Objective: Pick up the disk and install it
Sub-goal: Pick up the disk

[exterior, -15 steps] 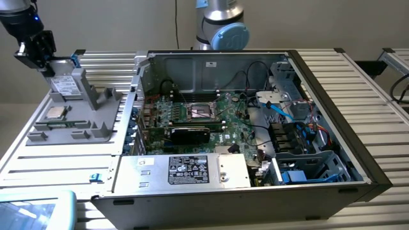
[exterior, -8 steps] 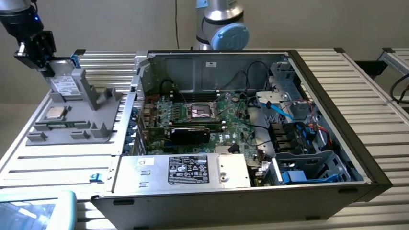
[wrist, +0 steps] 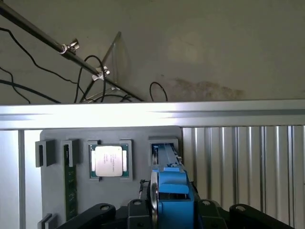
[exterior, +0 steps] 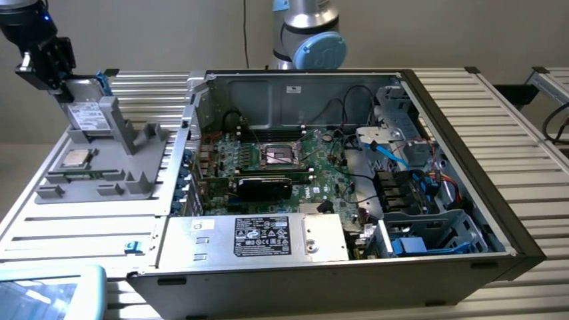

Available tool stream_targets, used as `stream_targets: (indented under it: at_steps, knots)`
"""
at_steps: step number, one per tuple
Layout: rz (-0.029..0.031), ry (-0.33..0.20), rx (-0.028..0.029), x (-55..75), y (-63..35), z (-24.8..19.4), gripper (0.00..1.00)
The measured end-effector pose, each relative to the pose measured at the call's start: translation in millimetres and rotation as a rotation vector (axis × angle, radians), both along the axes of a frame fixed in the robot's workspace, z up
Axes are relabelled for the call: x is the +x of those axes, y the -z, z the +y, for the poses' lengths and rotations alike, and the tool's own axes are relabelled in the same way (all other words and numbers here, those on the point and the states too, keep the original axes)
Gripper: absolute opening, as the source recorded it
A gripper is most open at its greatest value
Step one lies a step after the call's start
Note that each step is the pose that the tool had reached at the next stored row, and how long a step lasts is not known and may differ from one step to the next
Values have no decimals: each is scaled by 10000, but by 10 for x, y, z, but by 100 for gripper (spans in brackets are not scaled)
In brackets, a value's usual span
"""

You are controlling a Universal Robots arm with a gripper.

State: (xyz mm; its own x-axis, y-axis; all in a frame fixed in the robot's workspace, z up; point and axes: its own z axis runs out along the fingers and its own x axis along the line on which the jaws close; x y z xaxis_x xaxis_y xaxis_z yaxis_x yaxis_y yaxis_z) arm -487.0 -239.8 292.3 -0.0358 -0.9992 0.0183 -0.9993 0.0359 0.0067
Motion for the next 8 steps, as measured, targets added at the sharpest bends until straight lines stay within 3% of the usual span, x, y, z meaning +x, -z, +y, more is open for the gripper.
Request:
stream_targets:
  at_steps: [5,8]
  knots:
    - [-51,0,-7,0,-57,0,37]
    - [-65,1,-13,0,-157,1,37]
